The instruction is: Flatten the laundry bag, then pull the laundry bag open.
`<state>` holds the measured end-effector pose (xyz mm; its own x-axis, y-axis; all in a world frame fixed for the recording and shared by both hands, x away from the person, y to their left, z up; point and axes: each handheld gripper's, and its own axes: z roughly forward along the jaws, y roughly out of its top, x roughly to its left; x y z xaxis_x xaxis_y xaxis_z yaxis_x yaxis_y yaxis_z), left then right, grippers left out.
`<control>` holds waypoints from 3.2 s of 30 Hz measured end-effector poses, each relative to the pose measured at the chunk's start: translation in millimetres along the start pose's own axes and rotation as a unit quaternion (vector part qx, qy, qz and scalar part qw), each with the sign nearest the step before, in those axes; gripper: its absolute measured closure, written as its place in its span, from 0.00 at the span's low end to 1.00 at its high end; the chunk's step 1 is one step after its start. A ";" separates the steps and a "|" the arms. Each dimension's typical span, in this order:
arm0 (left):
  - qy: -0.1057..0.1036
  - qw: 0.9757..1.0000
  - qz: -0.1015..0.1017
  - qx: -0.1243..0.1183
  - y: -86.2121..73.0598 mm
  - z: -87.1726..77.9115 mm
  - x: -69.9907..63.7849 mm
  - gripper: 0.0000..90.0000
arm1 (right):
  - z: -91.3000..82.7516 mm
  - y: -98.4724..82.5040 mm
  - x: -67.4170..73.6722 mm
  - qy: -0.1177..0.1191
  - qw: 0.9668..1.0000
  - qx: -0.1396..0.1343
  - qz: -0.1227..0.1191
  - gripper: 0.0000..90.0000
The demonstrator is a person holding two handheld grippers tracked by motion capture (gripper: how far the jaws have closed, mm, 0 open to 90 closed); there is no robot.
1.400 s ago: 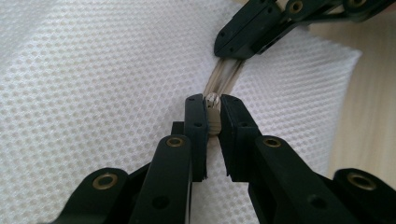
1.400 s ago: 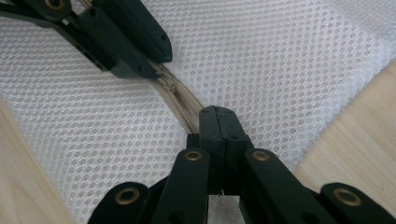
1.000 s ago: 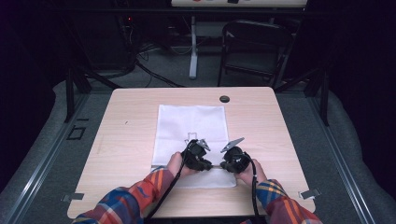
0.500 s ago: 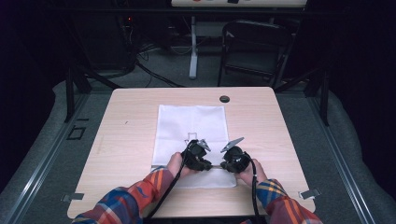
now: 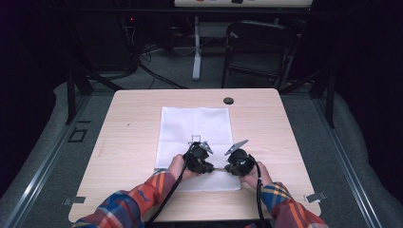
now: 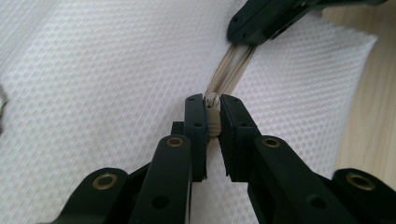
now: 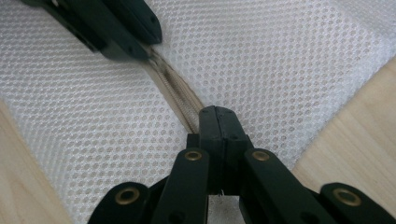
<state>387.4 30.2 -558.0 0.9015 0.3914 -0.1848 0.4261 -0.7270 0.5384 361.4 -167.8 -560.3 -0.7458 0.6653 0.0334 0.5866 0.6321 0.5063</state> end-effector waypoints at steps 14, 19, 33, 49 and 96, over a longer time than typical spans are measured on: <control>-0.002 1.000 -0.015 0.001 -14.1 -11.6 6.5 0.91 | -1.0 -1.6 -3.2 0.007 1.000 -0.001 0.003 1.00; -0.002 1.000 -0.022 0.006 -20.5 -17.3 9.0 0.91 | -1.1 -1.5 -3.2 0.006 1.000 0.000 0.002 1.00; -0.003 1.000 -0.028 0.005 -24.7 -23.3 11.0 0.91 | -1.5 -1.7 -4.3 0.006 1.000 0.002 -0.003 1.00; 0.001 1.000 -0.029 0.007 -31.1 -31.2 14.2 0.91 | -1.4 -1.7 -4.1 0.005 1.000 0.001 -0.003 1.00; 0.010 0.999 -0.050 -0.001 -55.5 -57.9 24.0 0.90 | -1.1 -1.6 -3.4 0.007 1.000 -0.001 0.001 1.00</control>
<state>380.9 112.7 -544.7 0.8527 0.4731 -0.2213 0.5137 -0.6828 0.5195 362.7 -171.5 -560.3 -0.7483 0.6618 0.0460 0.5881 0.6298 0.5074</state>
